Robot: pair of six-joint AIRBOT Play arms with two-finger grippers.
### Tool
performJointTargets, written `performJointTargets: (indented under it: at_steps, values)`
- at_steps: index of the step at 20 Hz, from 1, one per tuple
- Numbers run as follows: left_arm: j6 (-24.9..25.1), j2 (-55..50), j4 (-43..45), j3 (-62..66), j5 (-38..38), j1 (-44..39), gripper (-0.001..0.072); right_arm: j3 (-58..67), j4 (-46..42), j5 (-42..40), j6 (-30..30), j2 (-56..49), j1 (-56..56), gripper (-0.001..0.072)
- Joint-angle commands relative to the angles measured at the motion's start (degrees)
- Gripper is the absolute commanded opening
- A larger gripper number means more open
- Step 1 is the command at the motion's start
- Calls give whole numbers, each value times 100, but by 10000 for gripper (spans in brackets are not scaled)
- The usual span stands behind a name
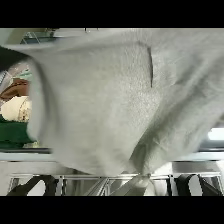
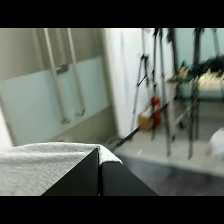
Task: Fold the shirts.
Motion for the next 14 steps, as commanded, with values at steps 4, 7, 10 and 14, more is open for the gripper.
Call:
performJointTargets:
  at_steps: [4, 7, 10, 14]
  values:
    - [411, -3582, 1473, 203, -833, -1228, 13, -778, -1615, -2050, -98, -3134, 2264, 14]
    - [-356, -5219, 1464, 1517, -505, -1128, 14, -282, -1606, -2905, -94, -4656, 2614, 73]
    - [-984, -5952, 1458, 2855, 223, -850, 85, 614, -2164, -1961, 544, -5158, 2312, 280]
    - [-1191, -5442, 855, 2857, 264, -358, 688, 901, -3038, -608, 1403, -4876, 1633, 276]
